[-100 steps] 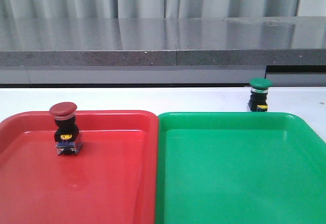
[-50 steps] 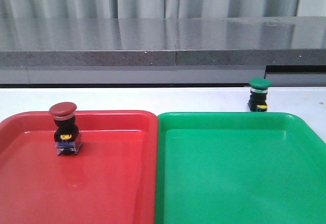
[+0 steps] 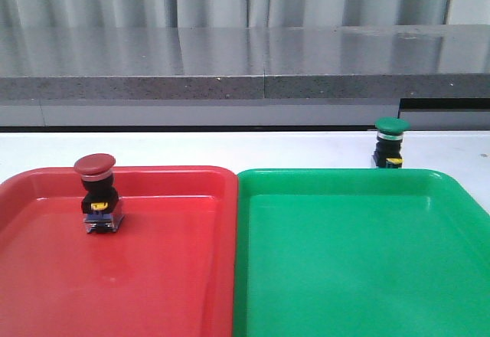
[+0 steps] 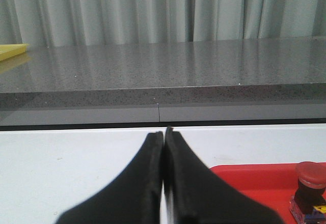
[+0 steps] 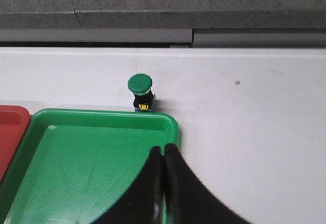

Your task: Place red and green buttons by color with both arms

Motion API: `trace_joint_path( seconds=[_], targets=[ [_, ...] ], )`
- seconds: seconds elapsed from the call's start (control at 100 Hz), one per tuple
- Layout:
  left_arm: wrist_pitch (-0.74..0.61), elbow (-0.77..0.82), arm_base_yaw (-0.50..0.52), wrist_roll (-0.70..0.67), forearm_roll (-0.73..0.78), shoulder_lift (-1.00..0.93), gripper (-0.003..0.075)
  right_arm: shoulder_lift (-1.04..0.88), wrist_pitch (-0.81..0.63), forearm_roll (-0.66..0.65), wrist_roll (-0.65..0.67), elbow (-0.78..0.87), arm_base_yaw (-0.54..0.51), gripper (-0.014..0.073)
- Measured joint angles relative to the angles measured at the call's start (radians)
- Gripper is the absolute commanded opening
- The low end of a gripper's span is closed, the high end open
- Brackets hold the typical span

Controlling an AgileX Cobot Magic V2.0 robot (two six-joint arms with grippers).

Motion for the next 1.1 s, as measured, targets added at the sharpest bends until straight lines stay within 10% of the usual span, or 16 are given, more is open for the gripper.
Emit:
trace_joint_path(
  seconds=[0.16,0.43,1.099],
  targets=[
    [0.0,0.0,0.0,0.0,0.0,0.0,-0.0019,0.077,0.0,0.009,0.0,0.0,0.0,0.003],
    [0.0,0.0,0.0,0.0,0.0,0.0,-0.0019,0.143,-0.003,0.011,0.0,0.0,0.0,0.0529],
    [-0.001,0.0,0.0,0.0,0.0,0.0,-0.0019,0.685,-0.138,0.022,0.0,-0.316,0.16,0.0515]
  ],
)
